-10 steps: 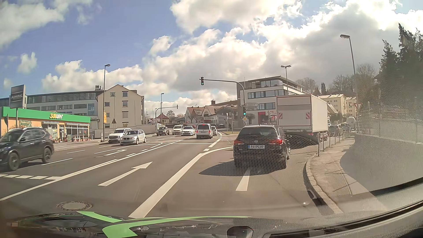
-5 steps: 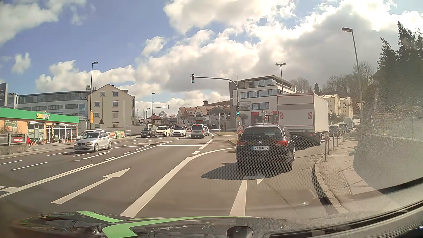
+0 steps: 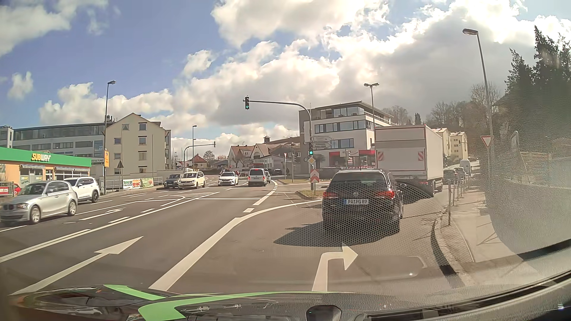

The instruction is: Follow the waypoints while adhering to traffic rules and regulations

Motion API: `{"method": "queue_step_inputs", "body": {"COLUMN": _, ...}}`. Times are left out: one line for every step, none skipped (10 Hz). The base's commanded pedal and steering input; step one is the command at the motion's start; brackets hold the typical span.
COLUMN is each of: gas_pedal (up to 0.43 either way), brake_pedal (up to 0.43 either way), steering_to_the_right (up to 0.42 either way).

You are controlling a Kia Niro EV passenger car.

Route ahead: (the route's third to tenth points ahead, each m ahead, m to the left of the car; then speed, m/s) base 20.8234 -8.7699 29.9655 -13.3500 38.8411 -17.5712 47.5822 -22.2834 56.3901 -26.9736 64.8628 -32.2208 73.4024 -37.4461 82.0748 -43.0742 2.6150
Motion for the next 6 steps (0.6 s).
{"method": "queue_step_inputs", "body": {"gas_pedal": 0.000, "brake_pedal": 0.122, "steering_to_the_right": 0.097}}
{"method": "queue_step_inputs", "body": {"gas_pedal": 0.000, "brake_pedal": 0.122, "steering_to_the_right": 0.099}}
{"method": "queue_step_inputs", "body": {"gas_pedal": 0.000, "brake_pedal": 0.116, "steering_to_the_right": 0.100}}
{"method": "queue_step_inputs", "body": {"gas_pedal": 0.000, "brake_pedal": 0.000, "steering_to_the_right": 0.101}}
{"method": "queue_step_inputs", "body": {"gas_pedal": 0.000, "brake_pedal": 0.000, "steering_to_the_right": 0.101}}
{"method": "queue_step_inputs", "body": {"gas_pedal": 0.028, "brake_pedal": 0.000, "steering_to_the_right": 0.101}}
